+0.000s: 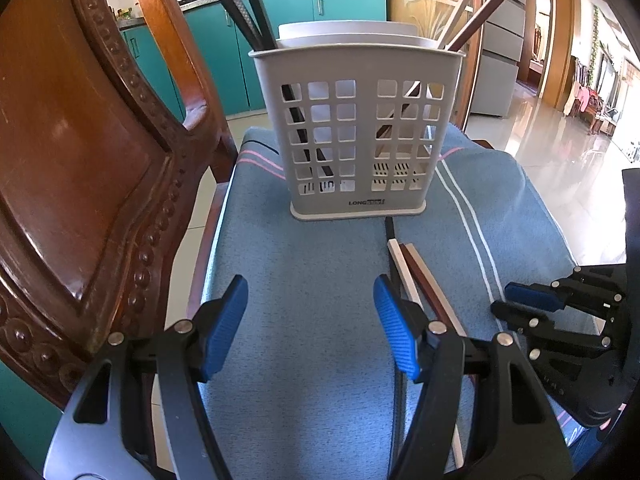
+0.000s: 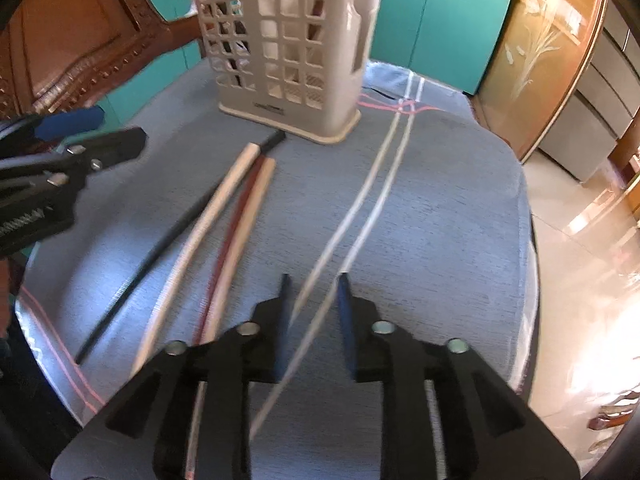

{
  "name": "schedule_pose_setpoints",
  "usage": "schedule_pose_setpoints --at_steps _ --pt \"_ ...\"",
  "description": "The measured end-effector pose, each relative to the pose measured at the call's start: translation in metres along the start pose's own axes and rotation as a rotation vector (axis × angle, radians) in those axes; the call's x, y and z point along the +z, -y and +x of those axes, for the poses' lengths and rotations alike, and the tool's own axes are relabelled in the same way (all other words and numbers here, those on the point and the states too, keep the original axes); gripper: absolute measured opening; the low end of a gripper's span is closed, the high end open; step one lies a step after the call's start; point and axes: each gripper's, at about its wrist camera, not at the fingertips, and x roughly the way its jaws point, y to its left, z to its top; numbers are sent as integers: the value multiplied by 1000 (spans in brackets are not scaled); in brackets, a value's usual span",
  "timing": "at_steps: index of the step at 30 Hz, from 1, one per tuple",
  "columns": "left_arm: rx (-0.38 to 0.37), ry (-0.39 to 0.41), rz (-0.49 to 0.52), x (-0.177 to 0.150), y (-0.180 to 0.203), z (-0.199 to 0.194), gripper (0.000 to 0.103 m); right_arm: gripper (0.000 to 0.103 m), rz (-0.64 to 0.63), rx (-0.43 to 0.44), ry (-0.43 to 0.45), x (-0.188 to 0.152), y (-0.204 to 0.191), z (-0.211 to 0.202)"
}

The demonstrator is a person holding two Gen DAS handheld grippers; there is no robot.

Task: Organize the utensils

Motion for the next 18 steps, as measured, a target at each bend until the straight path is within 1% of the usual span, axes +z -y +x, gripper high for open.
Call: schedule_pose_setpoints --at_steps 1,4,8,9,11,14,18 --pt "0 -2 -2 0 0 0 66 36 2 14 7 -1 -2 -2" --pt "-3 -9 -9 0 -2 0 66 36 -19 38 12 0 -10 -2" --pt "-7 -17 -8 -1 -2 2 66 36 -63 14 7 -1 -22 3" --pt "-5 -20 -5 -2 -2 3 66 35 -73 12 9 -2 -24 3" --pt "-5 -24 -6 -2 -3 4 66 22 -73 29 5 -2 -24 3" --pt "-4 -28 -8 -2 -3 5 67 12 -78 34 -4 -3 -23 2" --pt "-1 -33 -4 -4 -3 6 67 11 -47 12 -16 -1 -12 2"
